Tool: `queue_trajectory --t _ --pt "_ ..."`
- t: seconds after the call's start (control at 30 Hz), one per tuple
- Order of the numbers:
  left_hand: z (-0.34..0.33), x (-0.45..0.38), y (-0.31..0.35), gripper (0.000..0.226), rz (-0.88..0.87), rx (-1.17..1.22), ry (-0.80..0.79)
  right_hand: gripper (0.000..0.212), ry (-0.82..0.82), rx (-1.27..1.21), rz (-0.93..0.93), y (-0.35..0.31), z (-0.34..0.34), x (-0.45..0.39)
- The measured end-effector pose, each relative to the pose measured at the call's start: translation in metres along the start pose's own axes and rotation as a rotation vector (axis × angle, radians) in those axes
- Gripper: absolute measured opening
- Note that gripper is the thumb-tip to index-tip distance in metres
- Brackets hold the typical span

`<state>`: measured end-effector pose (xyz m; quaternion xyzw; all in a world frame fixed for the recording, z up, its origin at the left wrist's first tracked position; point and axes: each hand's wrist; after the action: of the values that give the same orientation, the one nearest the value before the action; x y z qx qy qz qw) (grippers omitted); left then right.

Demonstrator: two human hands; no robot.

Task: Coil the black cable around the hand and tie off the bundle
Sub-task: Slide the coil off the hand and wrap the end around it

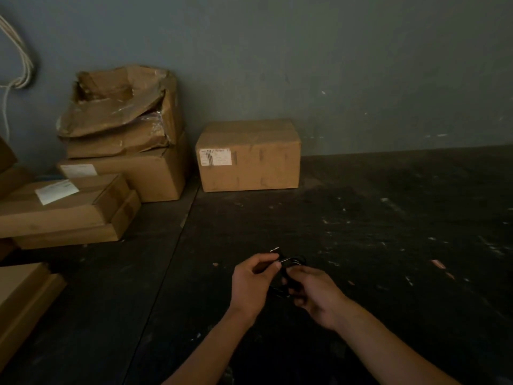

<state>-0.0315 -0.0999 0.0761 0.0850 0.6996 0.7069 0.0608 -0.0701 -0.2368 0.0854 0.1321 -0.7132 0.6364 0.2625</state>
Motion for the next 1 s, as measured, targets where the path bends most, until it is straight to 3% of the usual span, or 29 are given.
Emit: queue_trajectory --t 0.13,0.37,0.5,0.63,0.87,1.0 --pt "0.003 -0.002 0.0 0.026 -0.034 -0.032 0.042 0.015 -0.066 0.141 0.026 -0.005 0.003 0.009" --pt "0.007 -0.002 -0.004 0.027 -0.081 -0.051 0.068 0.018 0.077 0.337 0.313 -0.014 0.002 0.015" --pt "0.009 -0.004 0.0 0.025 -0.124 -0.09 0.022 0.022 0.029 0.408 0.441 -0.016 0.002 0.016" --pt "0.011 -0.005 0.004 0.027 -0.165 -0.159 -0.052 0.017 0.185 0.642 0.596 -0.017 0.006 0.011" --pt "0.015 -0.009 0.01 0.024 -0.101 -0.198 -0.226 0.005 0.315 1.116 0.921 -0.012 0.012 0.003" --pt "0.019 -0.011 0.01 0.023 -0.056 -0.177 -0.277 0.007 0.246 1.054 0.837 -0.013 0.015 0.003"
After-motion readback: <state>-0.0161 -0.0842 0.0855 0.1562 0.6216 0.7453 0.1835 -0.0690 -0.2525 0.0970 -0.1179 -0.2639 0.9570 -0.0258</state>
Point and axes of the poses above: each hand's wrist, its own x-axis away from the middle knuckle, its own z-axis out of the back of the hand, y = z × x, and after that the axes turned 7 degrees about x, right-handed
